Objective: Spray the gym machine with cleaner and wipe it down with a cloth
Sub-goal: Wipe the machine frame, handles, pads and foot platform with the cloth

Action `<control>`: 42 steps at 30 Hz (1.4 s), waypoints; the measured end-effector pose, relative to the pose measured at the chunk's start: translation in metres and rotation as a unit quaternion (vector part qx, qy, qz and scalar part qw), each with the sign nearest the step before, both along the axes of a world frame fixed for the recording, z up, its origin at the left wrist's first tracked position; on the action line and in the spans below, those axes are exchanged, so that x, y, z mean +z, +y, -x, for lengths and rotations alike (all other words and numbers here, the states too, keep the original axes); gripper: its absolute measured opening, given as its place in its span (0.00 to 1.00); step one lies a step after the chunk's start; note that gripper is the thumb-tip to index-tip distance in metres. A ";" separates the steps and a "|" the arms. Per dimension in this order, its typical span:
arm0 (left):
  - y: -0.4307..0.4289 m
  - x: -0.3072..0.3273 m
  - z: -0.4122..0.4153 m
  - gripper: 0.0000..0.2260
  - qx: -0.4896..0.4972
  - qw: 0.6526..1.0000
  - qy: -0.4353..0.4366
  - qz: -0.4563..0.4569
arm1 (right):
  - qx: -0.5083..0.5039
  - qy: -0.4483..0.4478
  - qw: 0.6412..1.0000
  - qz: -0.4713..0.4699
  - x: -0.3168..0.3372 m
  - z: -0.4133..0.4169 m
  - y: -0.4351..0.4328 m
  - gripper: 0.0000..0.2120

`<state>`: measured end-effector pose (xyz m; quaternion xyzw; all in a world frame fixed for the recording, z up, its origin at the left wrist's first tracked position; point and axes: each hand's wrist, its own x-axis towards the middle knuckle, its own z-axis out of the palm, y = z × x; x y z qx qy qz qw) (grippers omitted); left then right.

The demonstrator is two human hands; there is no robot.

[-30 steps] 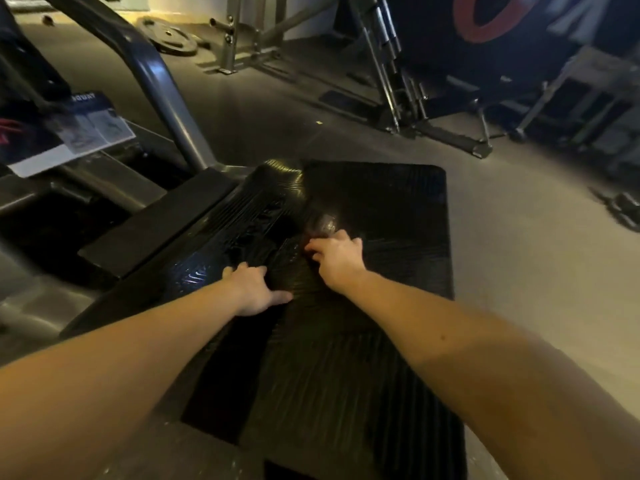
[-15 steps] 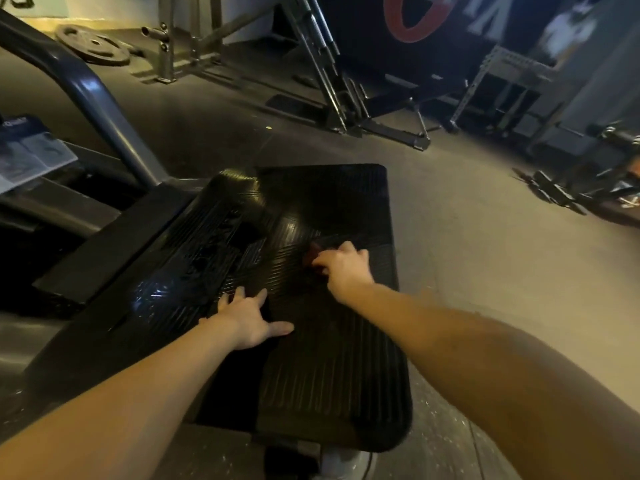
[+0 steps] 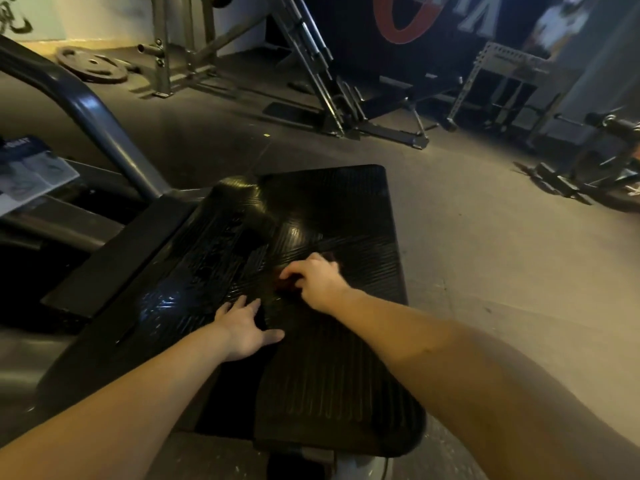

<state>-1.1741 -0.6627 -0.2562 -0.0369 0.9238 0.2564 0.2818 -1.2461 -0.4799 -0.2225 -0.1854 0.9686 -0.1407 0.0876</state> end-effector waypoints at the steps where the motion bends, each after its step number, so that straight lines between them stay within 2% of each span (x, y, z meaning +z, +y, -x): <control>1: -0.009 -0.004 -0.002 0.46 0.008 1.000 -0.004 0.020 | 0.032 -0.012 0.999 -0.002 -0.009 -0.003 -0.024 0.21; 4: -0.034 -0.015 -0.013 0.51 0.052 0.996 -0.030 0.066 | 0.107 -0.035 0.993 -0.031 -0.025 -0.004 -0.067 0.26; 7: -0.044 -0.023 -0.021 0.52 0.069 0.995 -0.032 0.059 | 0.152 -0.008 0.987 -0.058 -0.023 0.002 -0.049 0.27; 9: -0.045 -0.023 -0.023 0.52 0.072 0.996 -0.028 0.048 | 0.097 0.023 0.993 -0.056 -0.009 0.016 0.002 0.26; 11: -0.047 -0.017 -0.025 0.48 0.062 0.996 -0.034 0.047 | -0.021 0.037 0.997 -0.057 0.012 0.032 0.068 0.25; 14: -0.049 -0.013 -0.025 0.45 0.057 0.997 -0.040 0.043 | -0.155 0.058 0.985 -0.052 0.035 0.048 0.130 0.23; 17: -0.048 -0.013 -0.027 0.46 0.060 0.997 -0.030 0.046 | -0.175 0.063 0.981 -0.048 0.031 0.042 0.100 0.21; 19: -0.052 -0.014 -0.029 0.45 0.057 0.997 -0.024 0.055 | -0.145 0.043 0.988 -0.043 0.022 0.032 0.052 0.21; 25: -0.052 -0.018 -0.029 0.45 0.057 0.997 -0.021 0.054 | 0.079 -0.029 0.994 -0.067 -0.034 0.006 -0.104 0.21; 27: -0.053 -0.018 -0.032 0.45 0.063 0.996 -0.024 0.052 | 0.086 -0.039 0.994 -0.060 -0.032 0.007 -0.099 0.21; 29: -0.055 -0.020 -0.033 0.45 0.067 0.997 -0.021 0.044 | 0.053 -0.032 0.997 -0.038 -0.013 0.012 -0.058 0.20; 33: -0.054 -0.018 -0.036 0.46 0.075 0.996 -0.013 0.043 | -0.091 0.002 0.994 -0.054 0.032 0.034 0.076 0.20; 35: -0.053 -0.018 -0.036 0.46 0.077 0.996 -0.009 0.040 | -0.150 0.023 0.988 -0.032 0.046 0.038 0.116 0.20; 38: -0.053 -0.020 -0.037 0.46 0.079 0.996 -0.007 0.031 | -0.188 0.042 0.981 -0.024 0.048 0.027 0.115 0.18; 42: -0.057 -0.024 -0.036 0.46 0.092 0.996 0.001 0.021 | -0.128 0.020 0.992 0.007 0.018 -0.006 0.039 0.18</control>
